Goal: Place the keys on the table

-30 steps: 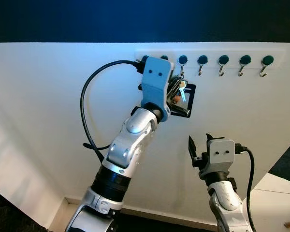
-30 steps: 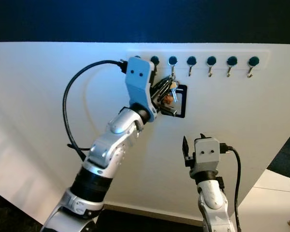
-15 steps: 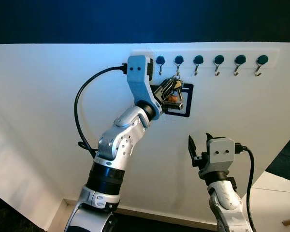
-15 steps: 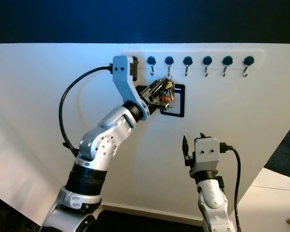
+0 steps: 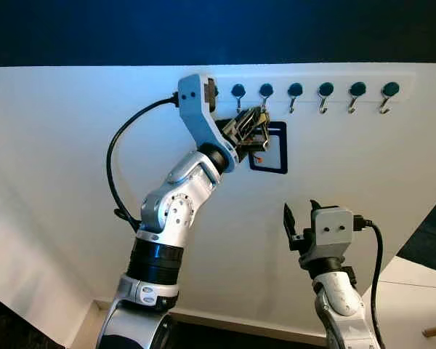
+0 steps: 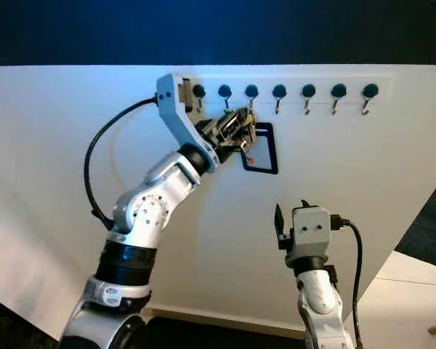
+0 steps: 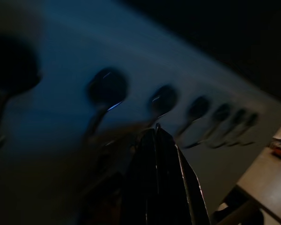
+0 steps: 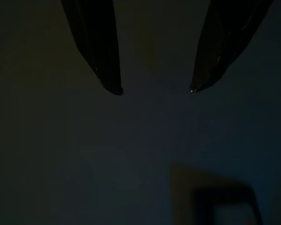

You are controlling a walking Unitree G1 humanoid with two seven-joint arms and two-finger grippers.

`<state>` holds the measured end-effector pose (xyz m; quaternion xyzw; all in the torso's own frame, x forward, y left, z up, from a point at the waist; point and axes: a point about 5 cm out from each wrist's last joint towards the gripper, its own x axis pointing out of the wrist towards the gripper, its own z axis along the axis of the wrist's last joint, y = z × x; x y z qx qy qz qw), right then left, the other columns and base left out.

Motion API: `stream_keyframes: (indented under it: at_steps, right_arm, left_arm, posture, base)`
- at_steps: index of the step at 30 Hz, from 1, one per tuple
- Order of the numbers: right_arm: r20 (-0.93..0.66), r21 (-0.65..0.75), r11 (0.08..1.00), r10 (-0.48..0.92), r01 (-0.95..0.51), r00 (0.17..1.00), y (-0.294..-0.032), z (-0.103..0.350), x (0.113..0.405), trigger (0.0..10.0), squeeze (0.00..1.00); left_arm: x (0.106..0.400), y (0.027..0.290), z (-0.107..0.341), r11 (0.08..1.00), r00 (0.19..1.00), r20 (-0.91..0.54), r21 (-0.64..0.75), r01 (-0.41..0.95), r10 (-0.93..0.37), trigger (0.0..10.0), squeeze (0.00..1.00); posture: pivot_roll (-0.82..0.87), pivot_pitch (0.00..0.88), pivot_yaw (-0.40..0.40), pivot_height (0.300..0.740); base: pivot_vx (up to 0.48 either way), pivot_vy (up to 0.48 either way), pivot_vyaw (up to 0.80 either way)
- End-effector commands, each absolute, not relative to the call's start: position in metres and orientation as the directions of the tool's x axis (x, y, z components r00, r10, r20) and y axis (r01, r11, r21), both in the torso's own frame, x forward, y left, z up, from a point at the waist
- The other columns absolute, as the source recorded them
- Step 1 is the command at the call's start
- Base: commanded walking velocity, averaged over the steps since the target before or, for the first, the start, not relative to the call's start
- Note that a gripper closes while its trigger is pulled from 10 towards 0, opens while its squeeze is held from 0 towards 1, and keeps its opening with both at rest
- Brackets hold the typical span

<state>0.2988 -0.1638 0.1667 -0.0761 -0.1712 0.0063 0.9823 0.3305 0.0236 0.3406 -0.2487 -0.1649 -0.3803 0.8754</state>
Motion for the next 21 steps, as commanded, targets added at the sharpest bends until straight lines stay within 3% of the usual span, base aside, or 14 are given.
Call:
stream_keyframes:
  at_steps: [1,21]
  right_arm:
    - [0.316,-0.149,0.989,0.042,0.006,0.948,-0.162,0.160,0.298,10.0,0.00]
    - [0.314,-0.149,0.989,0.038,0.010,0.949,-0.162,0.160,0.297,10.0,0.00]
  left_arm:
    - [0.314,0.004,0.363,0.482,0.563,0.565,-0.305,0.822,-0.603,10.0,0.00]
    - [0.303,0.017,0.382,0.430,0.503,0.650,-0.286,0.856,-0.570,10.0,0.00]
  posture:
    - [-0.02,0.161,0.094,0.740]
    - [-0.02,0.167,0.096,0.740]
  base:
    - [0.000,0.000,0.00]
    - [0.000,0.000,0.00]
